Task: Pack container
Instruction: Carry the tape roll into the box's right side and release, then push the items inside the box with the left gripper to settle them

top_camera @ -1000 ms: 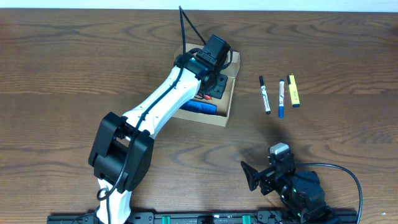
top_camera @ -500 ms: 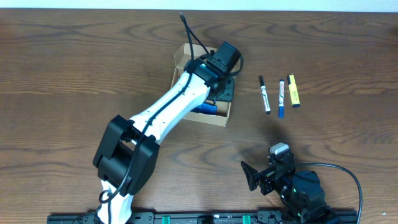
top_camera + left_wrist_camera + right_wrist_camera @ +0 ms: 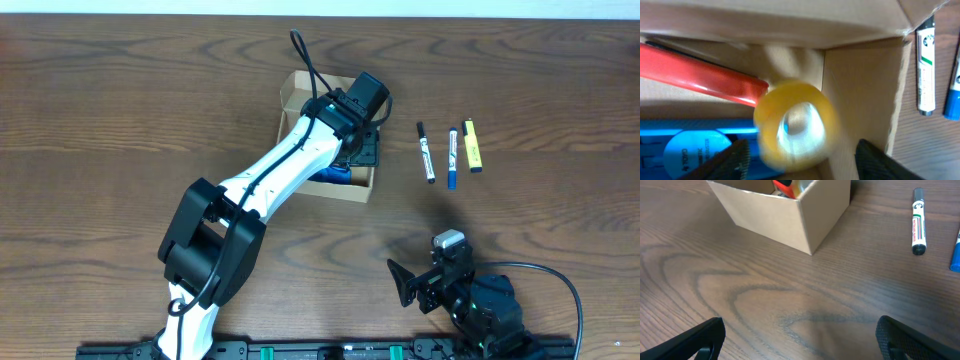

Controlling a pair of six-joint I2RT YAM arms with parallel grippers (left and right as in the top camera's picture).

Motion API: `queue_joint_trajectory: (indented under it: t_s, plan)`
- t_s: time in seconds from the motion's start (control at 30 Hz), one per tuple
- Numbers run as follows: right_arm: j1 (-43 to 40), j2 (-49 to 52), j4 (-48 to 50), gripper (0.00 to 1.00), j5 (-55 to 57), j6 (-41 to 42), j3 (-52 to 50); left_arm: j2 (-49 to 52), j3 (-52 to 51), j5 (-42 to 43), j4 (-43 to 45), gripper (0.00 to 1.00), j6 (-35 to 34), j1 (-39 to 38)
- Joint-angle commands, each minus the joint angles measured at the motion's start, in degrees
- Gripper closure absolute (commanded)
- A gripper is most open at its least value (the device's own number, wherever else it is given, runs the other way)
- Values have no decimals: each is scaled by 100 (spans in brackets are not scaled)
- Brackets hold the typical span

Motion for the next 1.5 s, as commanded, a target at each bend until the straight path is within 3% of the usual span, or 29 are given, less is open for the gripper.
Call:
queue_joint_trajectory:
  t_s: [0.0,0.07,0.37,0.73,0.83,0.93,1.13,1.47]
  plan:
    - [48,-37,0,1,17,-83,-17,52,68,66,13,25,-74,7]
    - [48,-37,0,1,17,-83,-17,52,68,63,-7,20,-72,7]
    - [48,-37,0,1,17,-83,-17,-173,74,-31,-94,22,280,44]
    - [48,-37,0,1,17,-83,-17,-1416,74,-1954,-1032,21,439,275]
    - [48,-37,0,1,17,-83,-17,-1672,74,-2256,-1338,21,767,466]
    - [48,-37,0,1,17,-83,-17,-1766,74,-2146,-1519,21,1325,734]
    - [48,-37,0,1,17,-83,-17,-1762,-142,-975,-1381,22,2323,1377]
    - [48,-37,0,1,17,-83,-17,-1762,-1167,-470,-509,22,2660,1803]
